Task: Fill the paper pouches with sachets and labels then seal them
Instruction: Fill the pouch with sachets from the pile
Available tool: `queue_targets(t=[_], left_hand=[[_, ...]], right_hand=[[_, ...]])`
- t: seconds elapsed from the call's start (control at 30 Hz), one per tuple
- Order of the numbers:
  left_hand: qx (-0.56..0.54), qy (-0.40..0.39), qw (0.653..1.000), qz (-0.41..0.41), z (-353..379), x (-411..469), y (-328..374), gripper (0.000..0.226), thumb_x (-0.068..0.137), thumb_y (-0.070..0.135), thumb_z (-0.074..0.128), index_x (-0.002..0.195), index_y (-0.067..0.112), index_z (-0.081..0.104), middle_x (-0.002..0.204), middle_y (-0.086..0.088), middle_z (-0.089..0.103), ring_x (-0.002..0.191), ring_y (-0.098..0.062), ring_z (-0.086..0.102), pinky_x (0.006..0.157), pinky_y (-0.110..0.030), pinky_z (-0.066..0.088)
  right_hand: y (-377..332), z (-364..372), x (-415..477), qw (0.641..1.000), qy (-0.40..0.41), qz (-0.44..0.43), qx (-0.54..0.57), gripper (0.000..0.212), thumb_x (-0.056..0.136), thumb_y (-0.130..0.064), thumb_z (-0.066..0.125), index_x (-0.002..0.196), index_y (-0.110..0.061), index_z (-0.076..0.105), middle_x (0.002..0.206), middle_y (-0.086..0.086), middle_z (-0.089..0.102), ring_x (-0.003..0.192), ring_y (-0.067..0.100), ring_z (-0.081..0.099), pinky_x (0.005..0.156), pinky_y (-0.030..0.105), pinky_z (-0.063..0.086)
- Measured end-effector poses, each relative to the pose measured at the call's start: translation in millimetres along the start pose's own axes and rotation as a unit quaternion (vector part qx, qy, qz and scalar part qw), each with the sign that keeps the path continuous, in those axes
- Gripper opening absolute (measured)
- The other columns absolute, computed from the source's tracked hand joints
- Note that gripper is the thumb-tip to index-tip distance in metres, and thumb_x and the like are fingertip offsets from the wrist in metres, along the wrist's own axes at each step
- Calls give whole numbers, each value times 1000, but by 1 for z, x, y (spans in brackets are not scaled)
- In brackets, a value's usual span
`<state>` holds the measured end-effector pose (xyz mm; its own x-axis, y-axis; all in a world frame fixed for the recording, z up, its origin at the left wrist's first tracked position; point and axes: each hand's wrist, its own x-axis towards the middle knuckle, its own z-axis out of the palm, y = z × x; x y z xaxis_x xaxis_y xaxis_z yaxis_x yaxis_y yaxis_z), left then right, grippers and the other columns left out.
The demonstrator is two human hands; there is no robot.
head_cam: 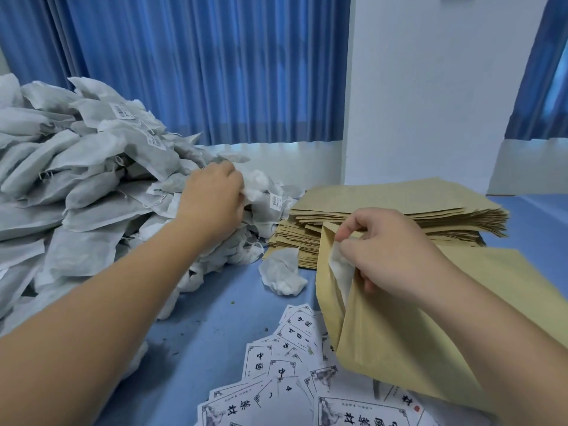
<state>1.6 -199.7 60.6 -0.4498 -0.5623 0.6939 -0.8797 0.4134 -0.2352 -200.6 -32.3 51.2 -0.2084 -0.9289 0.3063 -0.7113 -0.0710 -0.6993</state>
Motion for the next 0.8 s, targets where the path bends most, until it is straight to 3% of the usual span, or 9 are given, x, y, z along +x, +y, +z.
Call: queue_targets(t=[0.1, 0.23, 0.33, 0.43, 0.5, 0.63, 0.8], left_hand=[[-254, 35, 966, -36, -21, -17, 0, 5, 82, 11, 57, 83, 8, 53, 99, -5, 49, 88, -20, 47, 73, -24, 33], [-426, 0, 905, 0, -45, -48, 16, 6, 72, 25, 48, 77, 22, 49, 99, -6, 50, 87, -15, 49, 72, -14, 39], [-397, -87, 911, 66, -42, -69, 32, 17, 69, 37, 42, 80, 25, 46, 99, -2, 45, 87, -14, 47, 79, -23, 41], [-347, -166, 918, 99, -30, -89, 51, 19, 73, 33, 44, 84, 19, 47, 100, 6, 39, 89, -13, 46, 81, -33, 44], [-363, -203, 906, 81, -27, -98, 57, 20, 72, 34, 46, 90, 25, 46, 103, 13, 38, 91, -11, 46, 80, -31, 44], [-365, -281, 885, 75, -31, -109, 58, 43, 65, 60, 45, 104, 43, 40, 111, 31, 36, 100, 2, 47, 87, -26, 44], [-337, -333, 875, 99, -35, -115, 64, 42, 66, 52, 55, 106, 47, 44, 103, 25, 48, 96, 5, 49, 82, -26, 46]], right_hand=[[1, -3, 1, 1000, 2, 5, -4, 16, 77, -13, 50, 79, -23, 61, 37, -11, 51, 33, 13, 55, 38, 18, 30], [1, -4, 1, 1000, -1, 10, -12, 15, 77, -13, 50, 80, -23, 62, 37, -13, 51, 33, 12, 55, 40, 18, 32], [2, -4, 0, 1000, -4, 11, -13, 16, 77, -12, 50, 80, -22, 63, 37, -13, 51, 33, 12, 55, 44, 20, 35], [3, -3, 0, 1000, -7, 8, -20, 17, 77, -12, 50, 81, -21, 63, 38, -13, 52, 34, 12, 56, 47, 22, 36], [3, -1, 1, 1000, -8, 7, -23, 16, 76, -12, 50, 81, -21, 63, 38, -13, 53, 35, 12, 57, 47, 22, 35], [5, 0, 1, 1000, -7, 6, -20, 16, 77, -12, 50, 81, -20, 63, 39, -14, 53, 35, 13, 57, 47, 22, 36], [4, -1, 1, 1000, -7, 8, -15, 17, 76, -10, 50, 80, -19, 63, 38, -10, 54, 34, 13, 56, 46, 21, 36]])
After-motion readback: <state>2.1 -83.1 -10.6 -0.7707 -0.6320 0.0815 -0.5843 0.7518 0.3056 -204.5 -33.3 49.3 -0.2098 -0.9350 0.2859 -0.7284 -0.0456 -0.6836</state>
